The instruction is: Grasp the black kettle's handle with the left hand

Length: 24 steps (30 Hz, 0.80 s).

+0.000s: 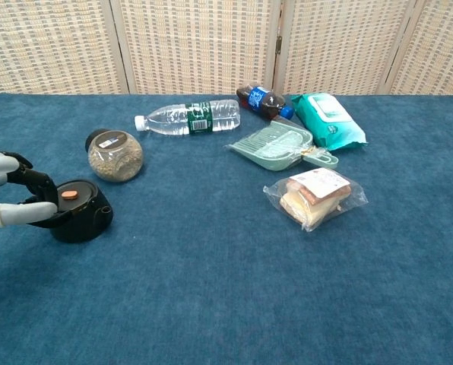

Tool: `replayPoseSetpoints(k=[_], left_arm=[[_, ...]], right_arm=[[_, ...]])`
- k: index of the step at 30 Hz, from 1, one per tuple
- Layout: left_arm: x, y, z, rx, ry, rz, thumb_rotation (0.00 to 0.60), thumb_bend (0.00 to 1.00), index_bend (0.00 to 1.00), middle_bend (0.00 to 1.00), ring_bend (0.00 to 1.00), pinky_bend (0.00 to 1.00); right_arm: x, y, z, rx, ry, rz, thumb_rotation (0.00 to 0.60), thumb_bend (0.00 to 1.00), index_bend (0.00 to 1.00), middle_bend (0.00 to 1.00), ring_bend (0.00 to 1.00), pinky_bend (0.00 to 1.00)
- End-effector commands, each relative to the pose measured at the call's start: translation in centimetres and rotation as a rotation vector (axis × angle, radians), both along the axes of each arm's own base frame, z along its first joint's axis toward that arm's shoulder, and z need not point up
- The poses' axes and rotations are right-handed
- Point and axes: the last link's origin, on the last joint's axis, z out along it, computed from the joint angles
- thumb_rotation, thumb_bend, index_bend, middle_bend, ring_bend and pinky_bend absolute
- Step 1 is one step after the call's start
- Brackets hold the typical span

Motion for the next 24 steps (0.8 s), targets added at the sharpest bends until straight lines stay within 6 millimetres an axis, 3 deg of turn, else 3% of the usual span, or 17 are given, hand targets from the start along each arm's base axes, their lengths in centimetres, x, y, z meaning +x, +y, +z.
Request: replayPoseSetpoints(k=[1, 24], left_arm=[[-0.1, -0.1, -0.1, -0.003, 0.005, 0.003, 0.0, 0.11, 0.35, 0.36, 0.24, 0.06], [-0.4, -0.4, -1.6, -0.033, 0.015, 0.003, 0.0, 0.11, 0.42, 0.41, 0.3, 0.06]], right_arm=[[-0.1, 0.1, 0.0, 0.0, -0.002, -0.002, 0.6, 0.28, 0.12, 0.18, 0.14, 0.03], [-0.3, 0.6, -0.1, -0.002, -0.01, -0.015, 0.6, 0.28, 0.12, 0.18, 0.14, 0.03]])
